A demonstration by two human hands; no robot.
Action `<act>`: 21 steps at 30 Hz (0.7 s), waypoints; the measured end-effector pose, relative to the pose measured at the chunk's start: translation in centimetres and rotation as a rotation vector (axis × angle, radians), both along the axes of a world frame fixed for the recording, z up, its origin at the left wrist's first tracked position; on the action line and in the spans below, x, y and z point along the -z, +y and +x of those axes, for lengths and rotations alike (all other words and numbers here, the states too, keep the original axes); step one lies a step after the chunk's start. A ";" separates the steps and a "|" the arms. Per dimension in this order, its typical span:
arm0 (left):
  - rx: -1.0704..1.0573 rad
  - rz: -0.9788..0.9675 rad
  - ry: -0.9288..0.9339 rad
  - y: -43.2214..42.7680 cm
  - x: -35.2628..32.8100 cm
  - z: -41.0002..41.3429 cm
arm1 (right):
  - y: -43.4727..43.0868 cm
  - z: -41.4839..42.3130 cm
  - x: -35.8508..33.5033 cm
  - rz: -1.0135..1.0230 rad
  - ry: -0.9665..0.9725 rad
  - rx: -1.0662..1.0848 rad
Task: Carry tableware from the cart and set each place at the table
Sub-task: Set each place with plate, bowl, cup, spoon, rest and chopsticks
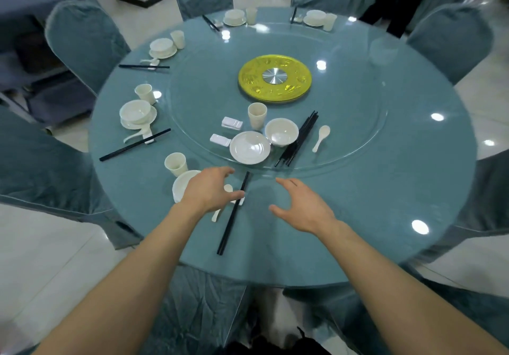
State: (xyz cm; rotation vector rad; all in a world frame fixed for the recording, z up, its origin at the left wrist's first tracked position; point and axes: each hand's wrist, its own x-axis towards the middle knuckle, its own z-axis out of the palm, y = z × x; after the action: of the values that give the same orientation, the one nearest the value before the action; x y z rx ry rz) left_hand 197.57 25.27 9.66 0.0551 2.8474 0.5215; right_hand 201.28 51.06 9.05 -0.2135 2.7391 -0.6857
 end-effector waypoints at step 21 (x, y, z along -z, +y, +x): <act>-0.075 -0.002 0.016 14.3 -4.3 11.2 | 17.8 9.3 -2.7 0.058 0.053 -0.099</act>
State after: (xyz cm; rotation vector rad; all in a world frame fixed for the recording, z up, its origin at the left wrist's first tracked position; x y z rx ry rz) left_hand 208.73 39.54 13.98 -0.0490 2.8748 0.5354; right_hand 210.56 68.86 11.77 -0.3567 2.7719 -0.5817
